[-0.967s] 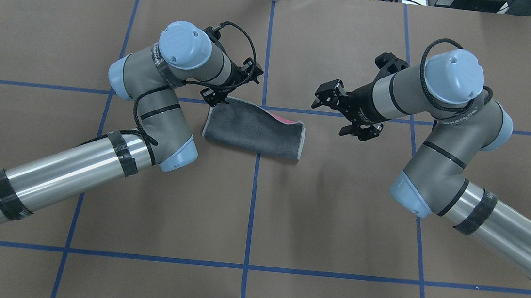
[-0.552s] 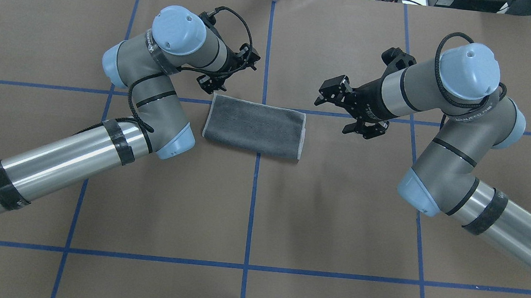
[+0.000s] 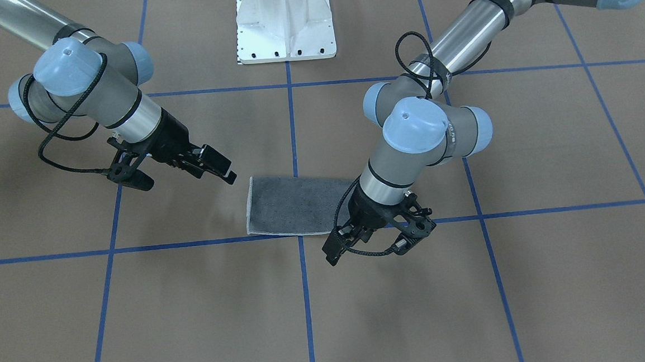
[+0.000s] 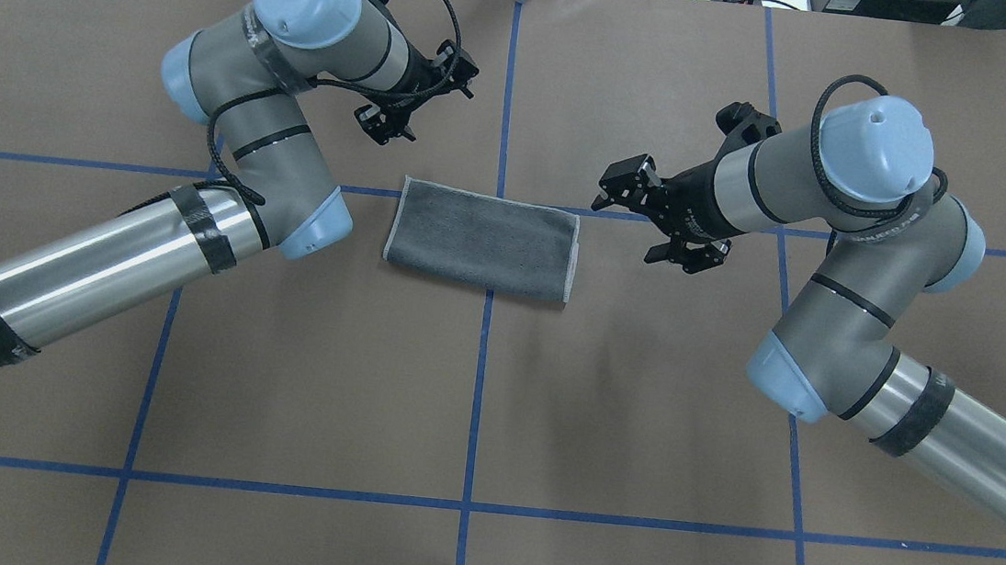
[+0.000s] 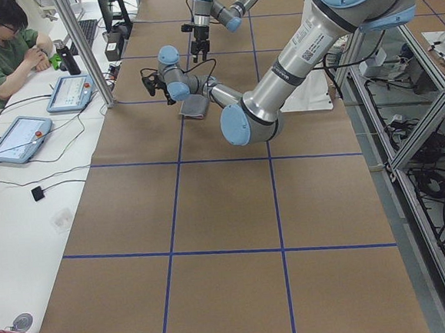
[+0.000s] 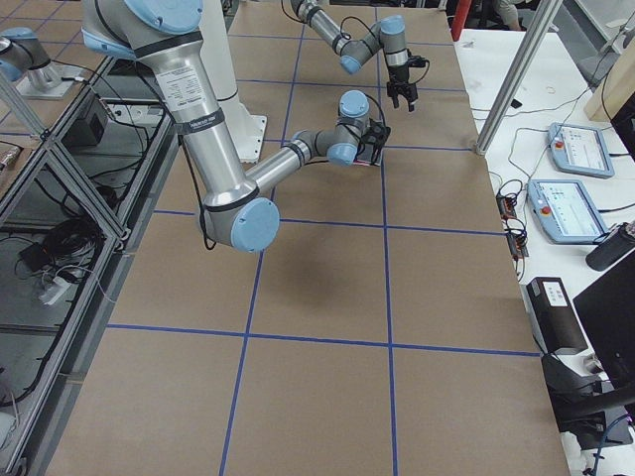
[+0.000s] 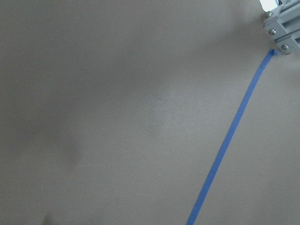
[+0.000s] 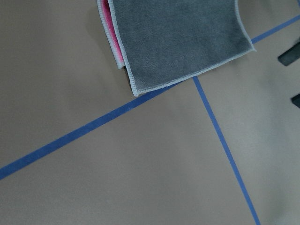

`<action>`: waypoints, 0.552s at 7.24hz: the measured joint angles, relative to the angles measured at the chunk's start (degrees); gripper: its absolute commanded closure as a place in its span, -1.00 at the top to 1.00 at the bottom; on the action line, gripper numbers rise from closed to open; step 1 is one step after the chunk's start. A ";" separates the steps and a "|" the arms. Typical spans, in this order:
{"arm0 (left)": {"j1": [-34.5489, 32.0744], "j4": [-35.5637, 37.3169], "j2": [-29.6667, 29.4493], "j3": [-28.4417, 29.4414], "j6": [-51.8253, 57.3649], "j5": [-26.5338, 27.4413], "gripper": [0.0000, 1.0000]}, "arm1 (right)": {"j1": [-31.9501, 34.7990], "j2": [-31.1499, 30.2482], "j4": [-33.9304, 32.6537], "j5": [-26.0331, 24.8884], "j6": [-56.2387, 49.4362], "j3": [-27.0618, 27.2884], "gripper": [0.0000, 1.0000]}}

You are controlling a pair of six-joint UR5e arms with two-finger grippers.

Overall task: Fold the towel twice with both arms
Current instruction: 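Raise the left gripper away while the right gripper moves toward the towel's end, then lower the right gripper onto the folded towel's end nearest it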

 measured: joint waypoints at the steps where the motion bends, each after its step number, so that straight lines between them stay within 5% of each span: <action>1: -1.34 -0.07 1.88 -1.85 0.77 -2.12 0.98 | -1.43 0.67 -0.04 -1.16 0.23 -1.75 0.98; 4: -3.98 -0.14 6.91 -6.36 4.31 -6.50 0.98 | -3.23 2.17 0.09 -1.89 0.56 -5.08 0.97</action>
